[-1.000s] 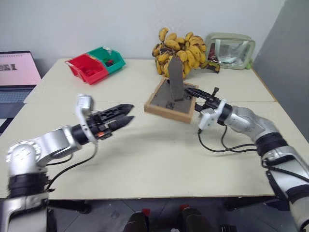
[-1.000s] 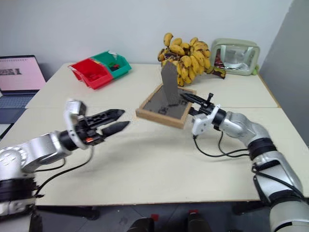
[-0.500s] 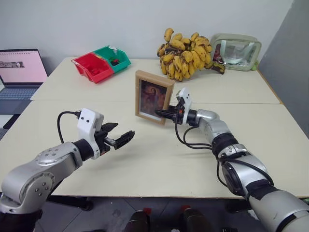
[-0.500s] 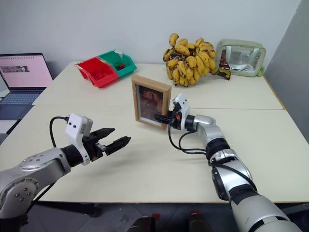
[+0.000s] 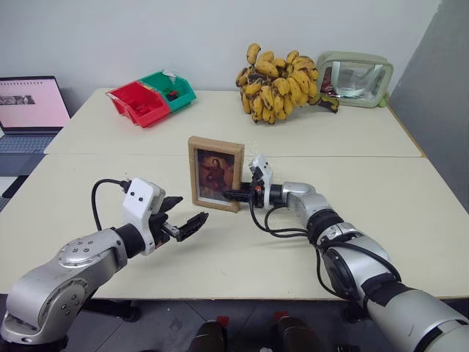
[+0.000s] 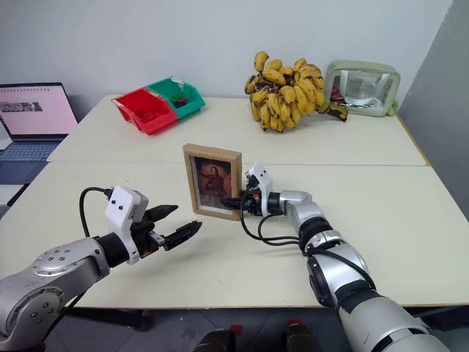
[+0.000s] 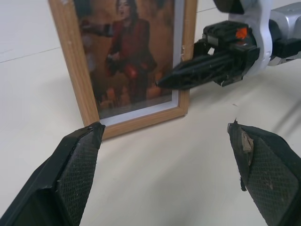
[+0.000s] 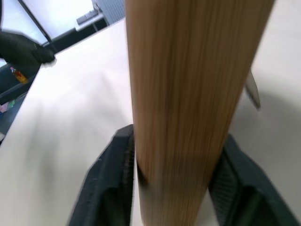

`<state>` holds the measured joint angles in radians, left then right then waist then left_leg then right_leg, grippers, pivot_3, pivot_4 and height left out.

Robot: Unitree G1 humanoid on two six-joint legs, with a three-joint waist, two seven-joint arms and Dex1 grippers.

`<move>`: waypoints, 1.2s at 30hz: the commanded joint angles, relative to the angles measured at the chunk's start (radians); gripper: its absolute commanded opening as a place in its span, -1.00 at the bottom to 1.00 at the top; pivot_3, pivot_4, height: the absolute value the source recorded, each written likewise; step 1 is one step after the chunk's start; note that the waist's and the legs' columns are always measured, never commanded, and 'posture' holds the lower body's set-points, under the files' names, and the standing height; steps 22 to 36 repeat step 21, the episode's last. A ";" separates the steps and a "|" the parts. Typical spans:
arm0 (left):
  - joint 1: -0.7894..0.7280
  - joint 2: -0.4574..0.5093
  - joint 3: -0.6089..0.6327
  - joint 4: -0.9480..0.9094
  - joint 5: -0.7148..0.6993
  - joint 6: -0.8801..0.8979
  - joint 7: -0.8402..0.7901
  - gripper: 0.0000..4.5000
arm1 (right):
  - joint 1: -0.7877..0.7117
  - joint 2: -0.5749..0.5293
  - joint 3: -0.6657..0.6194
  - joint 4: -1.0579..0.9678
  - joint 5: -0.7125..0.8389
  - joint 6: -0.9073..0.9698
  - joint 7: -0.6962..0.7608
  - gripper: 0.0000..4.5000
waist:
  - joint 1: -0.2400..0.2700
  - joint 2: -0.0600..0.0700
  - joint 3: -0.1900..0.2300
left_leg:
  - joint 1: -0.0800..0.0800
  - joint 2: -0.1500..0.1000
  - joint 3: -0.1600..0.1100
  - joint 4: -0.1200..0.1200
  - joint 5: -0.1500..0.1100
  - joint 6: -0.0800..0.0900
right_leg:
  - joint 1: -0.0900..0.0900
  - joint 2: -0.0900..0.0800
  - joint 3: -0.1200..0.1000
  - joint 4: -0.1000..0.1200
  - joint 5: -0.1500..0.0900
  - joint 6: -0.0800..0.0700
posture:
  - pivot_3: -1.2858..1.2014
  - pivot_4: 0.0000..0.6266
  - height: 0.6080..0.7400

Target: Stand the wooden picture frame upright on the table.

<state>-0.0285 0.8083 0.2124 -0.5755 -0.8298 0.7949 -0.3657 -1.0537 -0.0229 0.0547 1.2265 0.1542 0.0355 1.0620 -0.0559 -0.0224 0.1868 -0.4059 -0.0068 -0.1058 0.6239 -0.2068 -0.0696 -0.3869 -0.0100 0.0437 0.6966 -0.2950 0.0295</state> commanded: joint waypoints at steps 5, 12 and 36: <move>-0.063 0.000 0.027 0.068 0.060 -0.040 -0.075 1.00 | 0.100 -0.075 0.016 -0.120 -0.059 -0.026 0.022 0.78 | 0.001 0.000 0.000 | 0.000 0.000 0.000 0.000 0.000 0.000 | 0.000 0.000 0.000 0.000 0.000 0.000 | 0.03 -0.52 1.00; -0.127 0.051 0.070 0.219 0.120 -0.041 -0.156 1.00 | 0.417 -0.294 0.032 -0.840 -0.090 0.135 -0.068 0.99 | 0.025 0.000 0.000 | -0.001 -0.001 -0.001 0.000 0.000 0.000 | 0.001 -0.002 -0.001 -0.002 0.000 0.001 | 0.03 -0.52 1.00; -0.275 0.181 0.077 0.426 0.116 0.010 -0.365 1.00 | 0.457 -0.365 0.009 -1.541 0.117 0.793 -0.199 0.99 | -0.004 0.001 0.000 | 0.001 0.001 -0.001 -0.003 0.000 0.000 | -0.001 0.001 -0.001 0.000 -0.002 -0.002 | 0.03 -0.52 1.00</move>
